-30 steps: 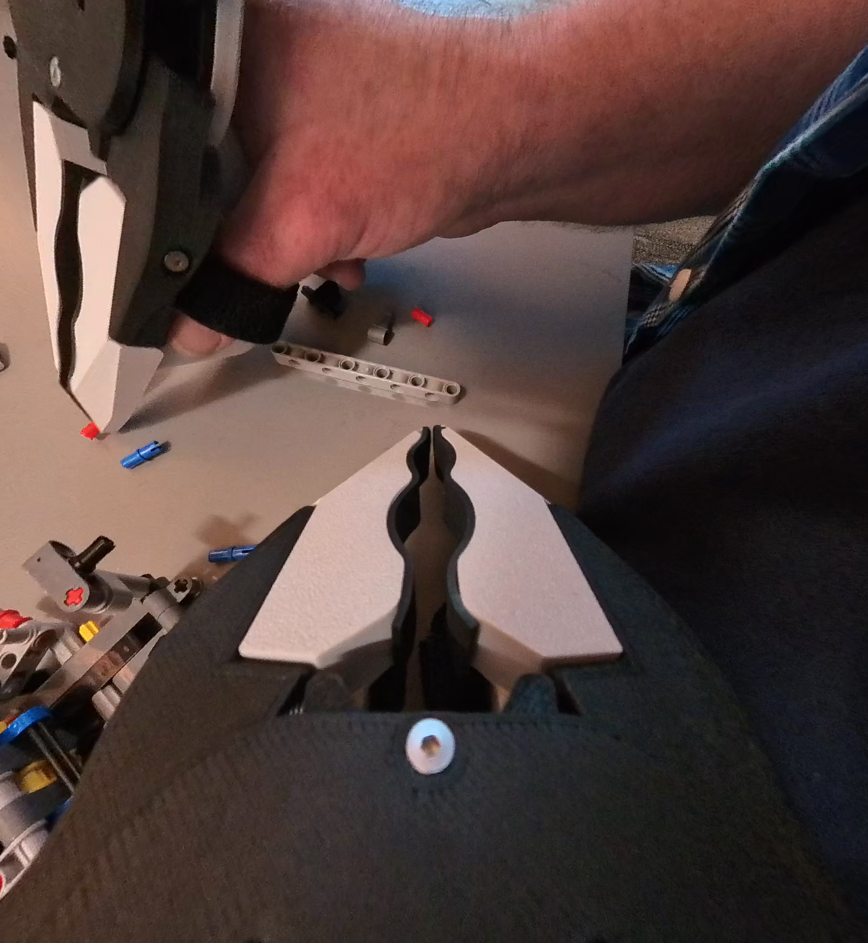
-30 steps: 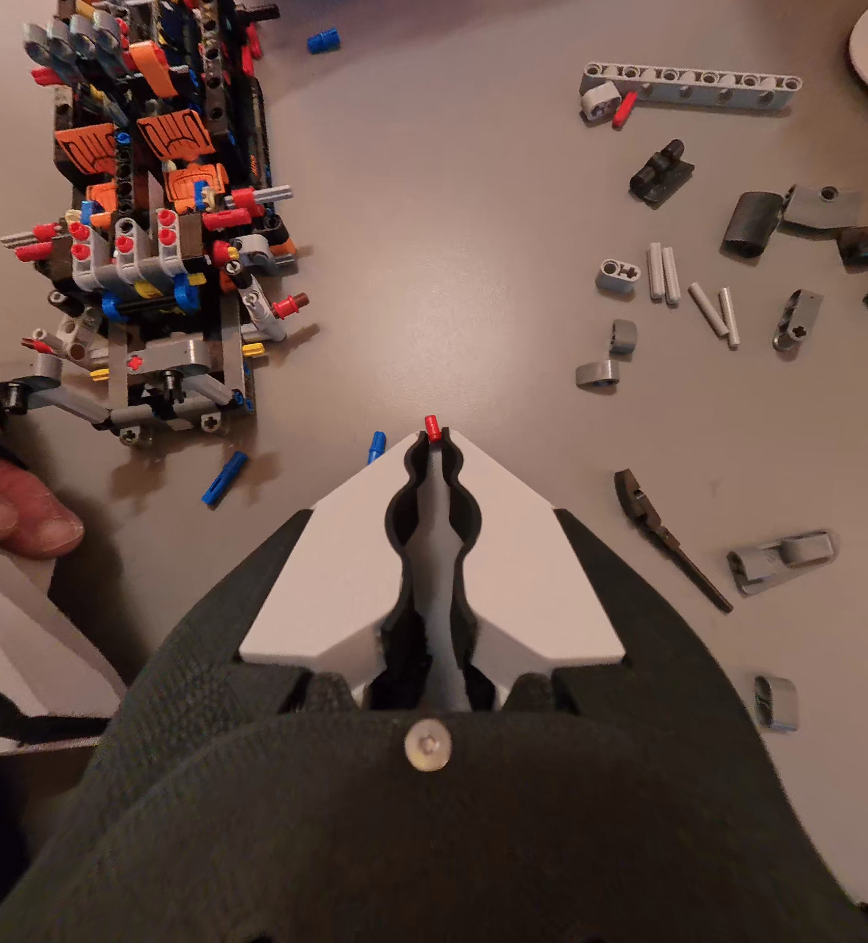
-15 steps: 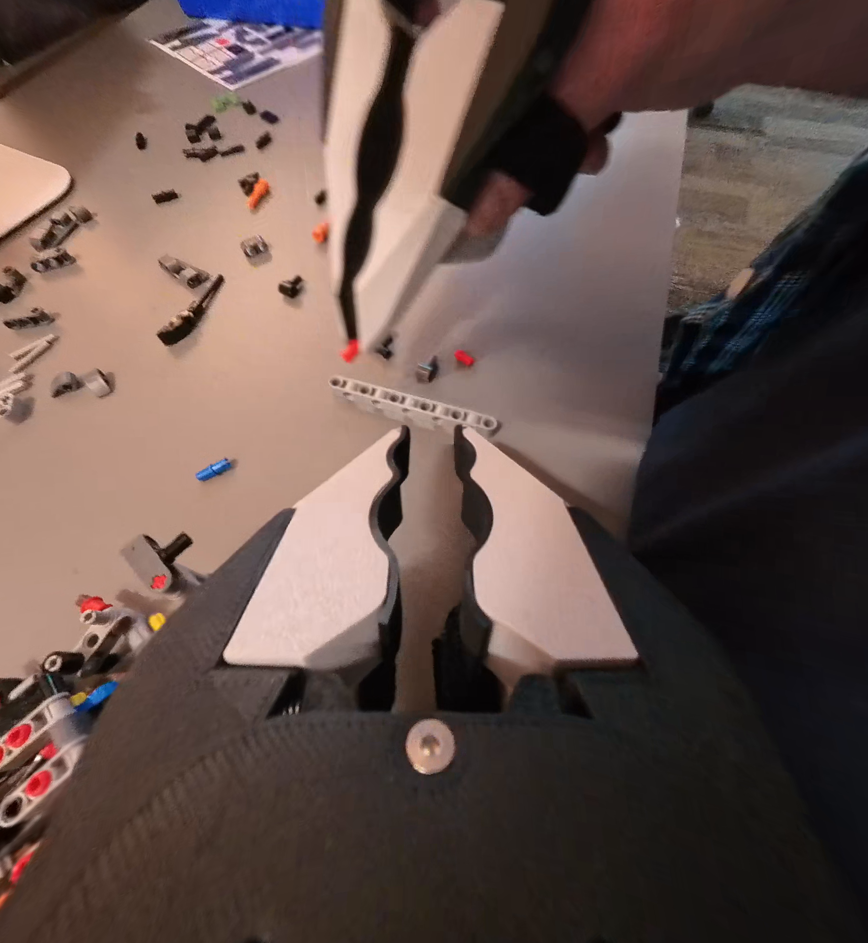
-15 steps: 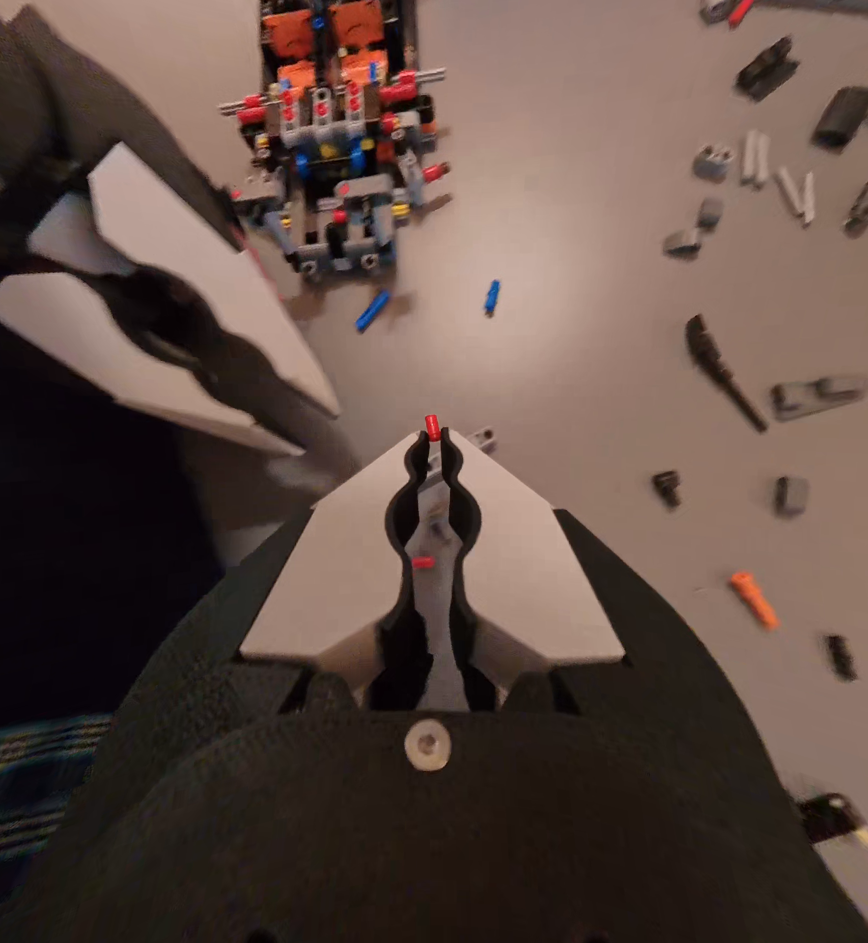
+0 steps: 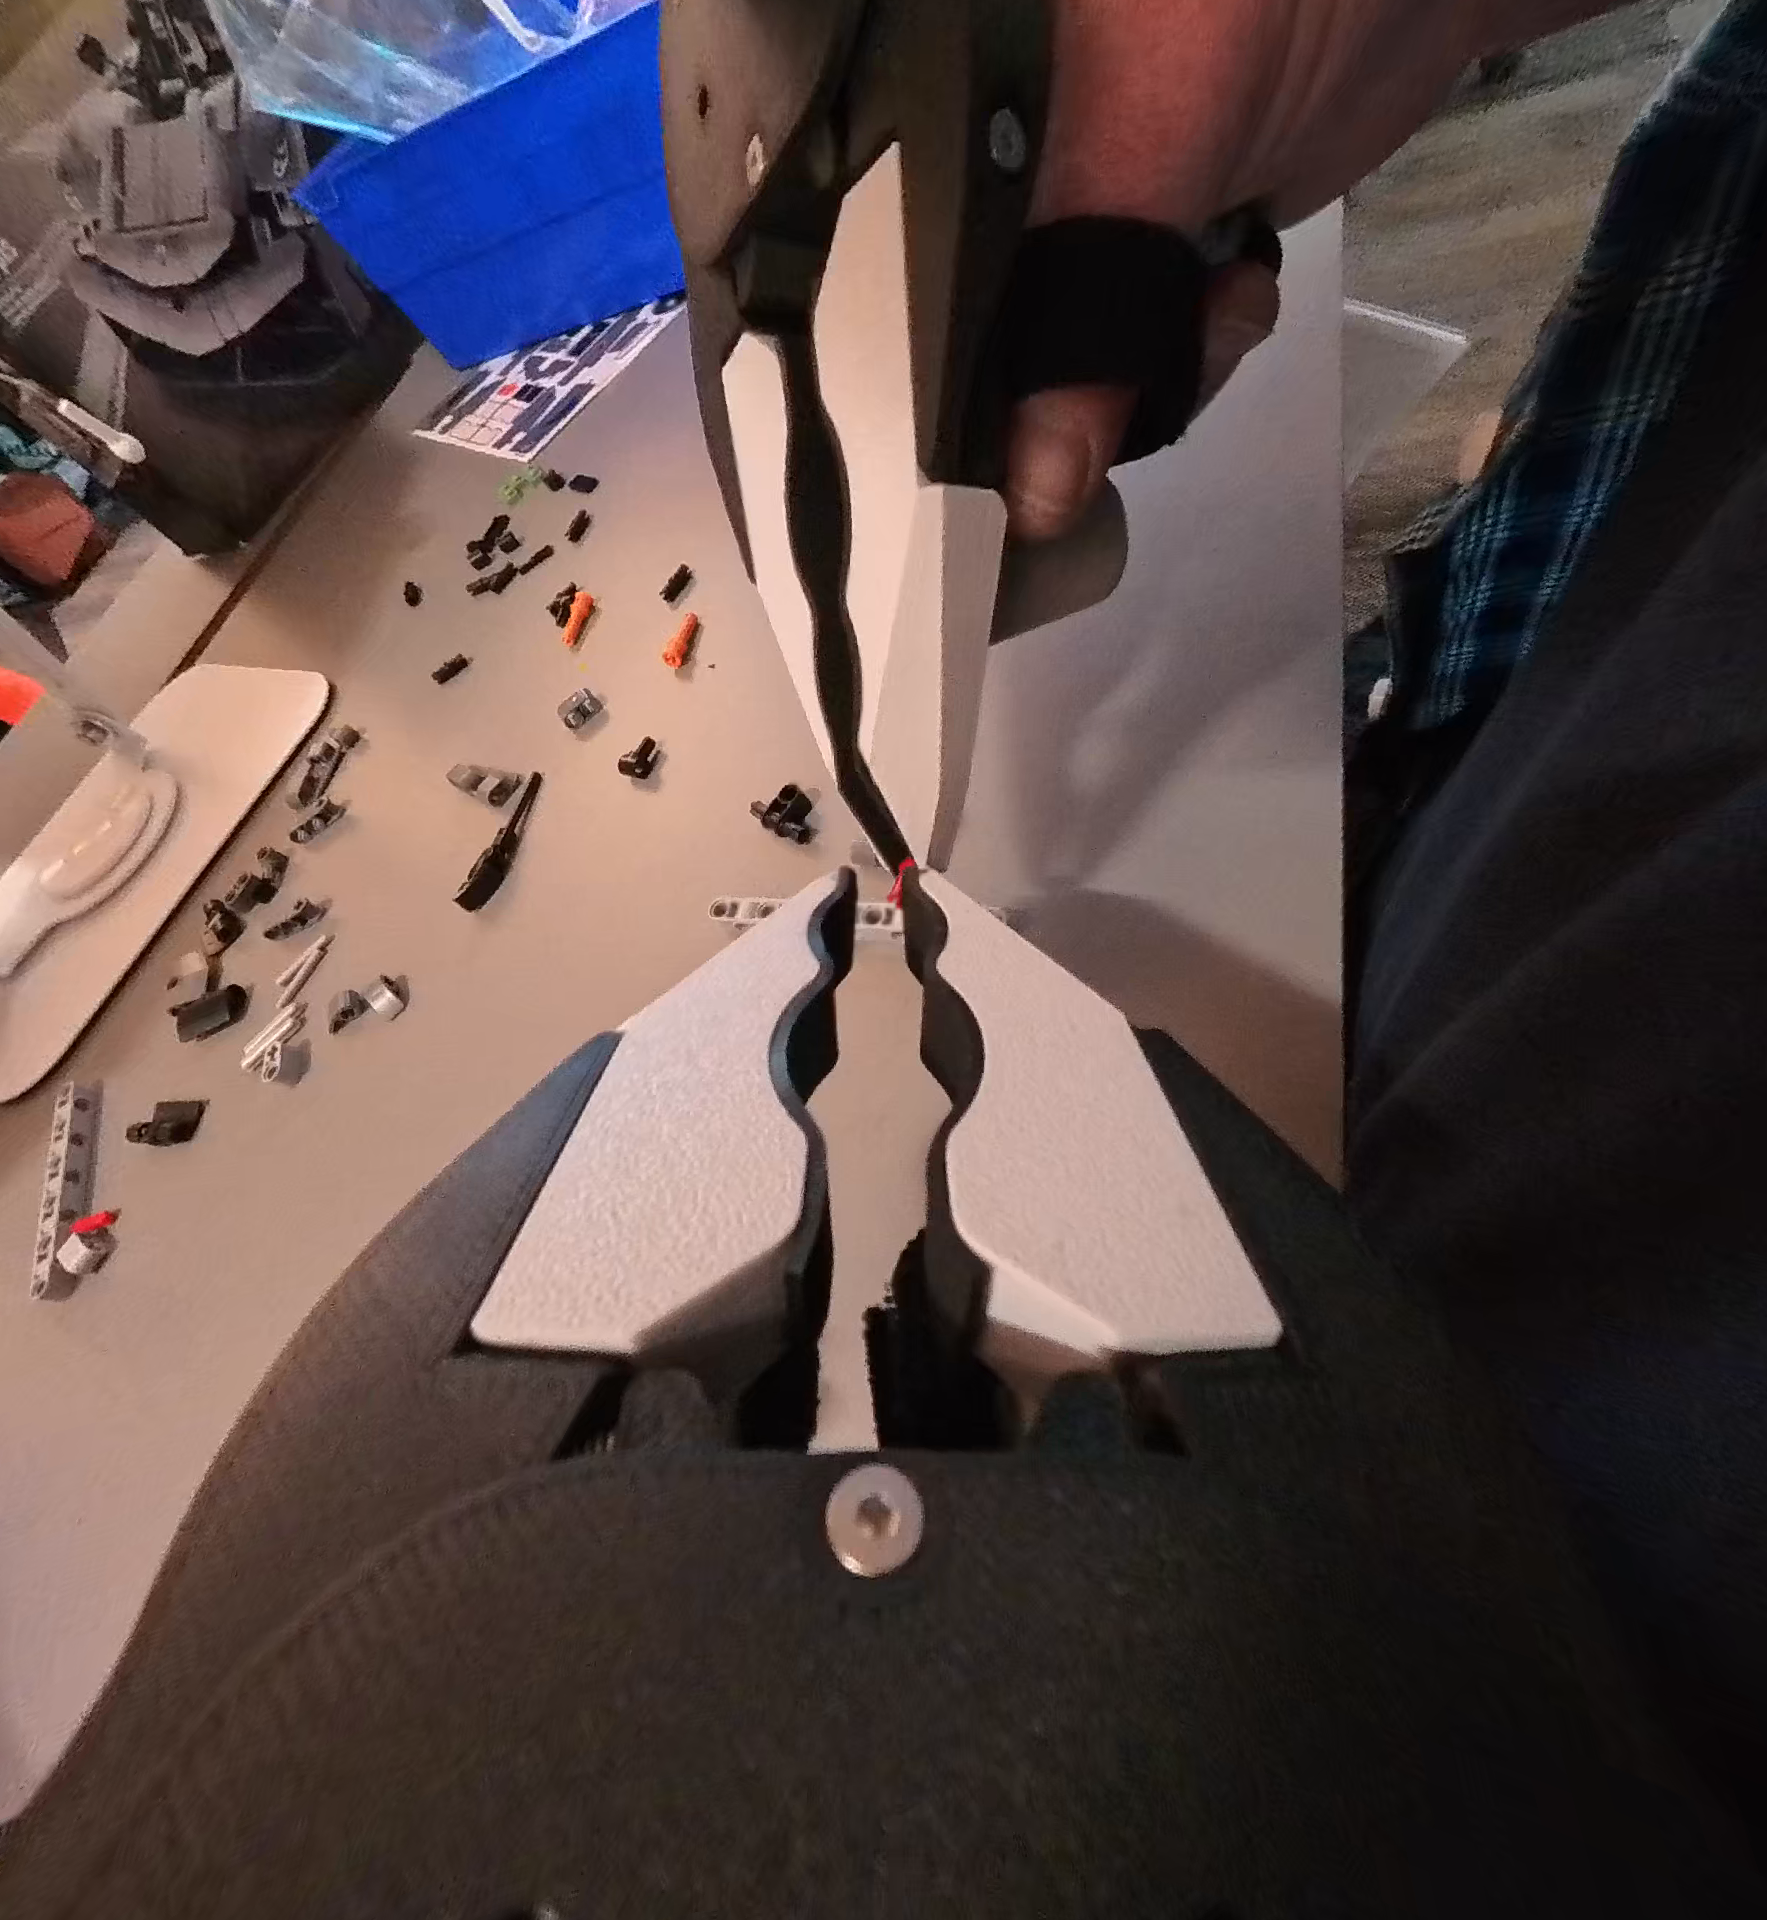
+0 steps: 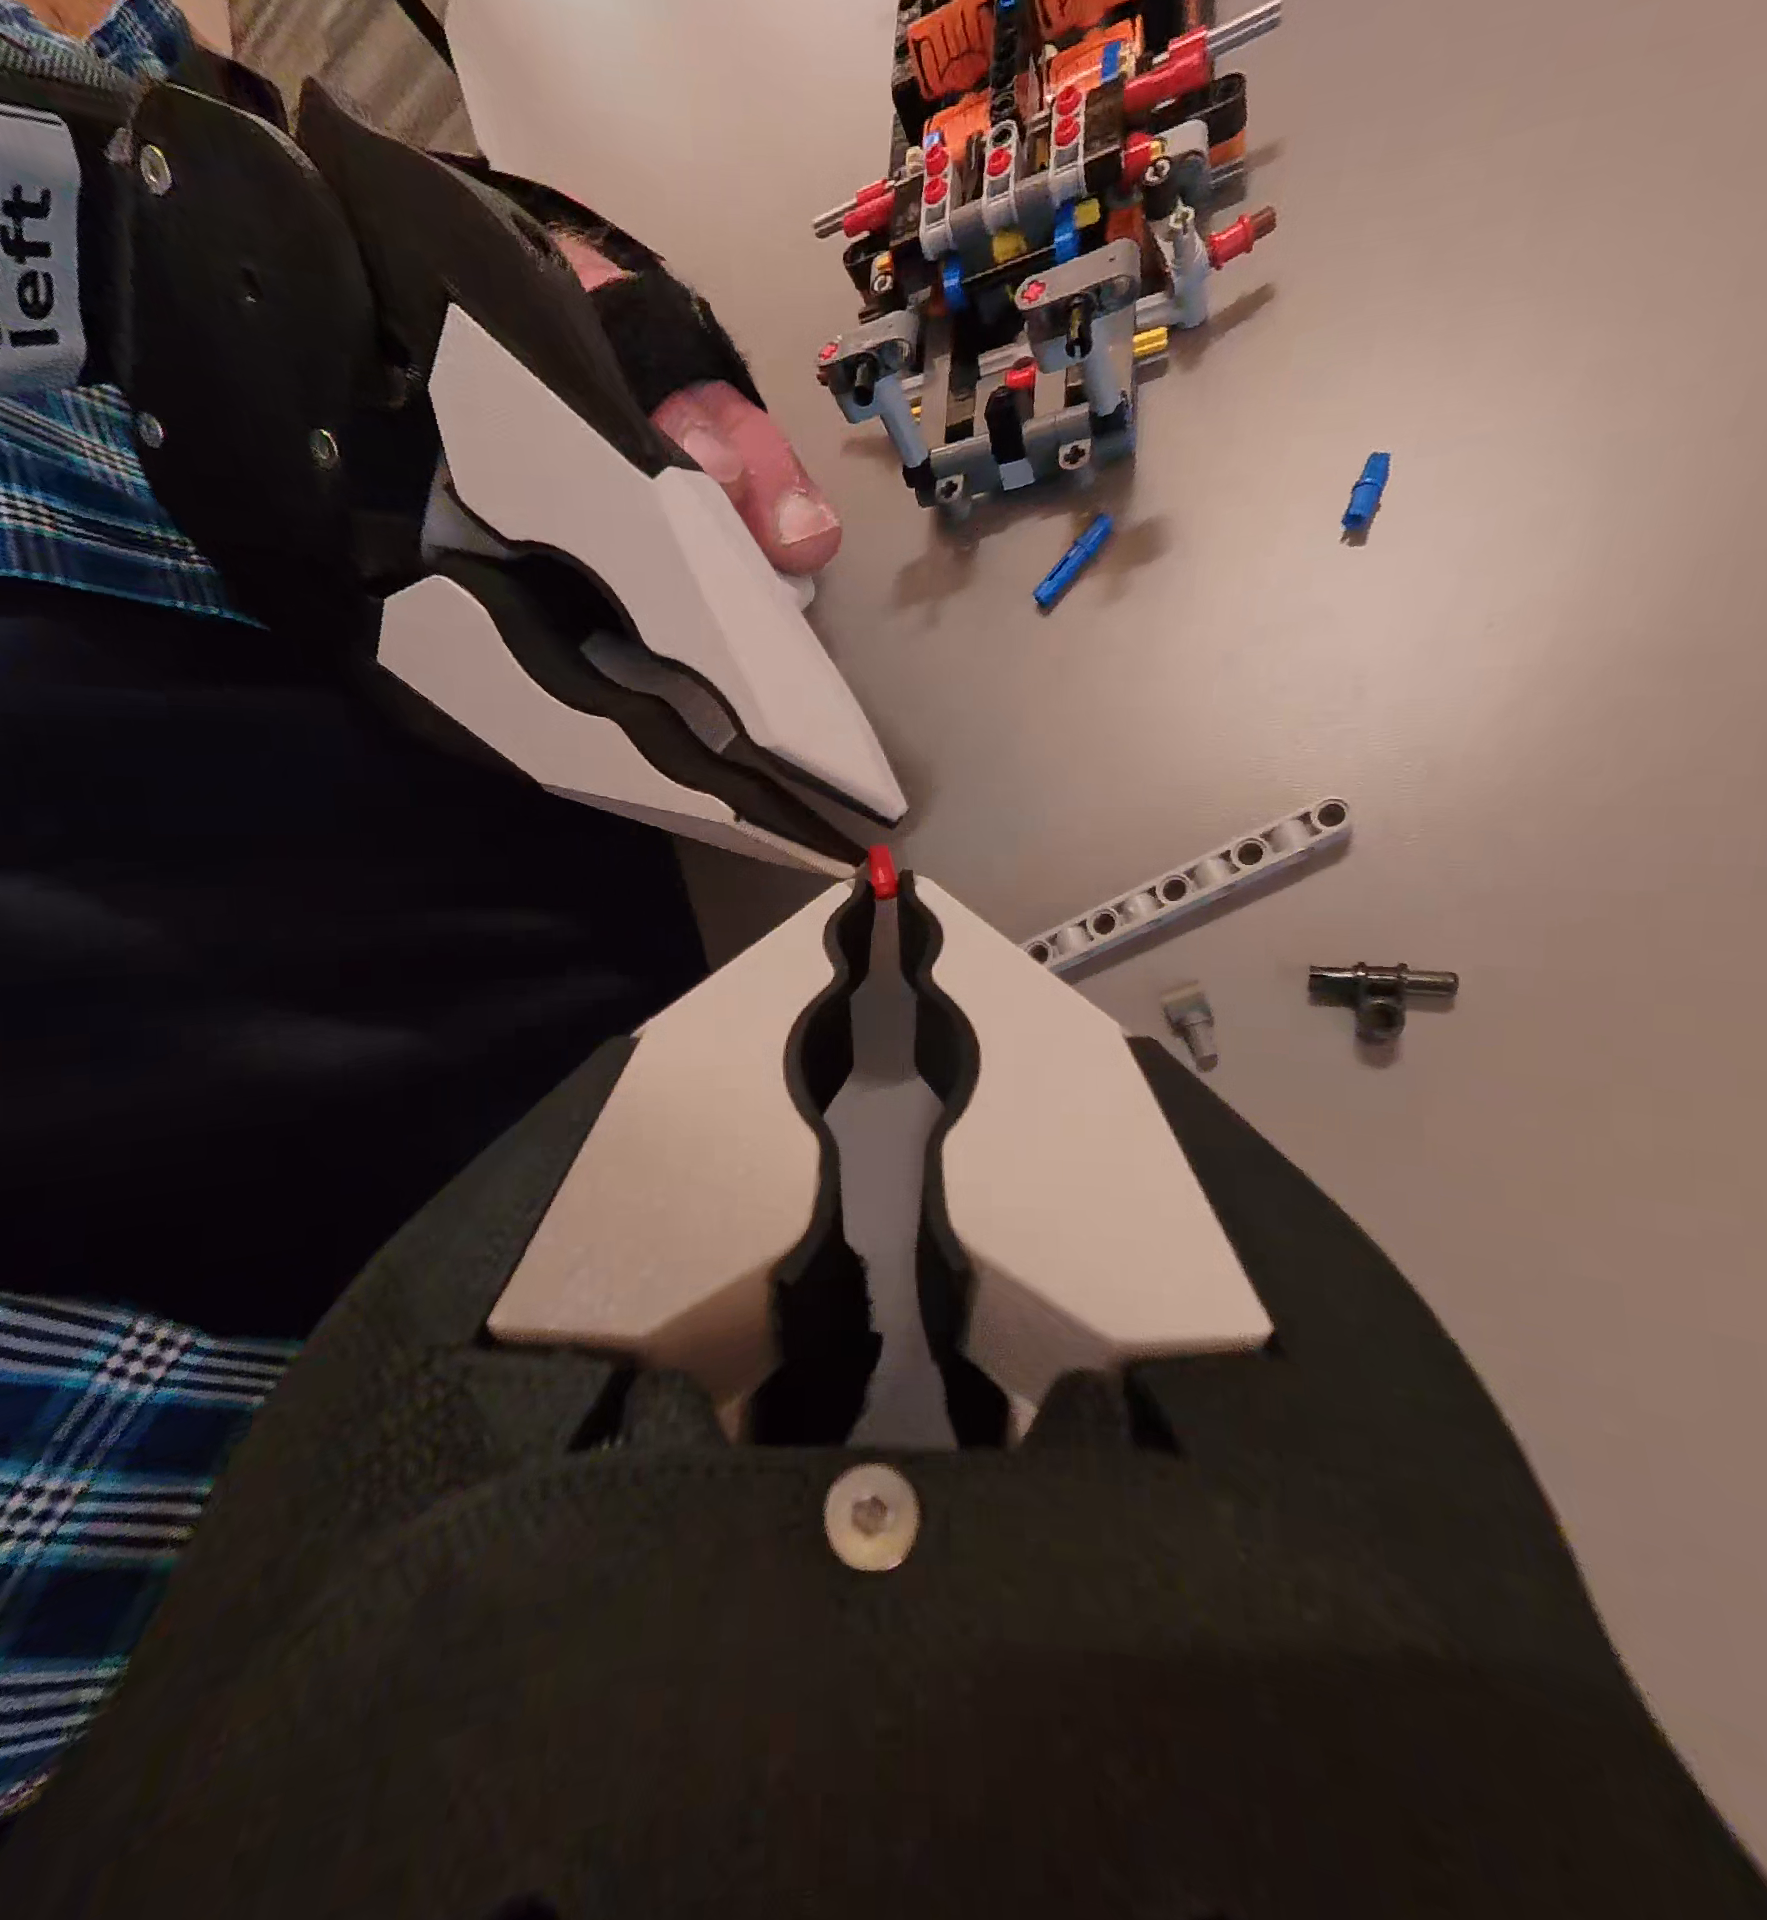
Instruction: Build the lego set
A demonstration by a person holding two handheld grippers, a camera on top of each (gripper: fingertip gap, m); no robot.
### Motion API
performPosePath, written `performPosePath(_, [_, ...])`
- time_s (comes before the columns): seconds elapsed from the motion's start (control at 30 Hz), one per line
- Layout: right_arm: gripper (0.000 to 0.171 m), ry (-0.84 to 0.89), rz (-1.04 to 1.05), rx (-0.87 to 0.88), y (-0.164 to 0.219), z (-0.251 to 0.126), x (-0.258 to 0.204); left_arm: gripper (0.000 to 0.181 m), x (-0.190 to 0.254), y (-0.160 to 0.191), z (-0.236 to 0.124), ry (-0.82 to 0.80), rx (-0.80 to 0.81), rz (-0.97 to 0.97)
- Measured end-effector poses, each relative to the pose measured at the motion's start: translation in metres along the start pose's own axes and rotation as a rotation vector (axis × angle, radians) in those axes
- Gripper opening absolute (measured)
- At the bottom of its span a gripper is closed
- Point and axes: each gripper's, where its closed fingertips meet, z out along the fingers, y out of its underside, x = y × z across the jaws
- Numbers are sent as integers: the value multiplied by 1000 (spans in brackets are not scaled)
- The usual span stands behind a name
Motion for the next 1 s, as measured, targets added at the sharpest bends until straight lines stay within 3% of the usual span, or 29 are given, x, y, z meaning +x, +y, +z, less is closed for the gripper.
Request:
performPosePath(0.43, [3,-61,38,11,1,1,-1,4,7,5,2,22,-11,74])
performPosePath(0.83, [3,-164,182,323,-24,-12,-6,3,-8,-11,-9,96,143,-248])
performPosePath(1.0, [2,-147,178,330,-22,-12,-5,3,-5,-10,-7,113,147,-278])
